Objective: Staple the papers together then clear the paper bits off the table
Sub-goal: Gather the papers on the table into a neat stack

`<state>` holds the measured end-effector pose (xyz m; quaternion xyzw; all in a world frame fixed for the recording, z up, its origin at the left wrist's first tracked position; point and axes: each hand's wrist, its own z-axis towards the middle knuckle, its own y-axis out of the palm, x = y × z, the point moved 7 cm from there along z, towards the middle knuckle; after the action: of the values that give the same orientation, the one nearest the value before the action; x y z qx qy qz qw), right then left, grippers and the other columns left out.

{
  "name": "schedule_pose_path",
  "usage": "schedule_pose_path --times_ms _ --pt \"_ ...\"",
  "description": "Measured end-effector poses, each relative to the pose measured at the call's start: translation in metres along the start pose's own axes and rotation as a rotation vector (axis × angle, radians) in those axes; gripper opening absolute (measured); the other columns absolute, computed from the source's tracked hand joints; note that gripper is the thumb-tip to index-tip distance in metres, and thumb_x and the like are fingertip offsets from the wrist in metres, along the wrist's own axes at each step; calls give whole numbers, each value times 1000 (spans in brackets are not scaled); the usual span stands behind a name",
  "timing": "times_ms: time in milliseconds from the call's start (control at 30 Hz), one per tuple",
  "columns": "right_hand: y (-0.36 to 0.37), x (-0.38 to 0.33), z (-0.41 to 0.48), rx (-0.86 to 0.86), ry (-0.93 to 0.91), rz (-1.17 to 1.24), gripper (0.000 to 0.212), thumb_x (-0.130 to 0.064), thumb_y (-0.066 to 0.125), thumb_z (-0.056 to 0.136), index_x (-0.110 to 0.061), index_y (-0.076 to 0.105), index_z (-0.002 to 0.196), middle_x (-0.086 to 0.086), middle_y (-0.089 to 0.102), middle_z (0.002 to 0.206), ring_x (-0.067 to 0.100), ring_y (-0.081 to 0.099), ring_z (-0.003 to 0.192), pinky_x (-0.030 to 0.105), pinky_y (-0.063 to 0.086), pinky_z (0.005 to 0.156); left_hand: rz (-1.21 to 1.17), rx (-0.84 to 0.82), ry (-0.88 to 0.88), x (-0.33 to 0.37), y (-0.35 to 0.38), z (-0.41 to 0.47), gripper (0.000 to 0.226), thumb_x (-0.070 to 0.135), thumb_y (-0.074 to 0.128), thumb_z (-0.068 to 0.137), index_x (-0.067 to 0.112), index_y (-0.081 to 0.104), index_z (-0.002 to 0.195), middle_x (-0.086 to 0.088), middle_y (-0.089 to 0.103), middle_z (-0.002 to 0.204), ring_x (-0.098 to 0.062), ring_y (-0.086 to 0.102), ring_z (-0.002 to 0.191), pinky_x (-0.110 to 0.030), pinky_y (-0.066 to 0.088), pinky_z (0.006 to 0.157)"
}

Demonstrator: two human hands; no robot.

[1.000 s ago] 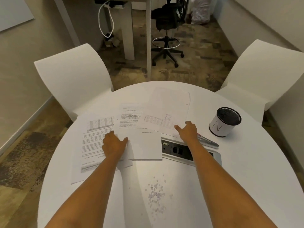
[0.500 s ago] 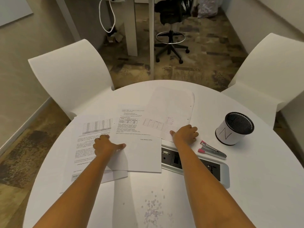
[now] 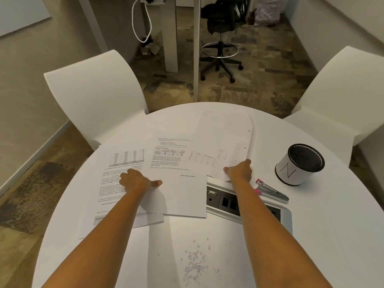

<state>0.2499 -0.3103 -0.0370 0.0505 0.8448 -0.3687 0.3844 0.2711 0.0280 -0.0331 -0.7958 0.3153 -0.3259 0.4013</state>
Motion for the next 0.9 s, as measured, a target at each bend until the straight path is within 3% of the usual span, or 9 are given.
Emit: schedule_pose_path --times_ms 133,233,300,367,500,600,700,800,900 --pt "-2 3 0 -33 -16 2 67 -7 73 77 -2 34 132 21 55 126 39 55 113 46 53 91 -92 -47 -26 0 1 0 104 45 79 65 -4 25 138 -19 34 141 -32 30 134 -39 30 107" --pt "-8 3 1 -39 -58 23 48 -5 64 84 -4 44 127 19 57 126 36 55 113 39 51 91 -254 -70 -25 -2 3 2 100 32 84 62 -6 28 136 -20 37 142 -35 34 134 -43 32 107" --pt "-4 2 -2 -129 -36 240 37 1 53 88 -6 50 125 15 58 125 33 56 110 40 52 91 -271 -70 -17 -3 4 3 99 31 85 61 -5 31 135 -19 40 141 -35 36 133 -43 33 108" --pt "6 0 -13 -273 -9 449 41 6 52 89 -8 50 128 13 57 128 30 55 114 43 50 96 -286 -61 -12 -4 4 2 98 32 86 59 -4 34 134 -18 42 140 -35 38 132 -43 33 109" --pt "25 -4 -45 -434 -75 482 45 1 57 89 -8 47 132 11 57 131 27 53 120 43 41 107 -363 -13 52 -8 6 -2 81 32 81 67 -1 44 132 -18 50 134 -34 45 127 -42 36 105" --pt "40 4 -69 -434 -124 337 36 -3 57 88 -7 54 124 12 60 125 26 57 111 31 47 95 -468 58 109 -13 3 -7 49 38 53 91 -1 57 121 -23 60 121 -36 54 113 -40 42 95" --pt "43 4 -82 -269 -259 54 30 -5 50 90 -1 53 119 16 59 122 28 57 108 26 48 84 -621 72 55 -22 0 -12 62 40 18 101 2 64 114 -25 59 121 -38 52 114 -42 35 104" --pt "44 -1 -88 -154 -332 -192 40 -15 53 91 -2 46 128 17 50 128 31 47 118 36 45 96 -640 42 37 -24 -2 -13 66 43 13 100 5 65 113 -25 59 121 -39 52 115 -45 32 108" --pt "42 -3 -85 -146 -261 -301 46 -26 61 87 -6 45 125 14 56 124 32 45 119 40 42 97 -566 47 78 -20 -5 -17 56 37 23 100 3 67 107 -21 63 111 -37 54 109 -40 36 101"
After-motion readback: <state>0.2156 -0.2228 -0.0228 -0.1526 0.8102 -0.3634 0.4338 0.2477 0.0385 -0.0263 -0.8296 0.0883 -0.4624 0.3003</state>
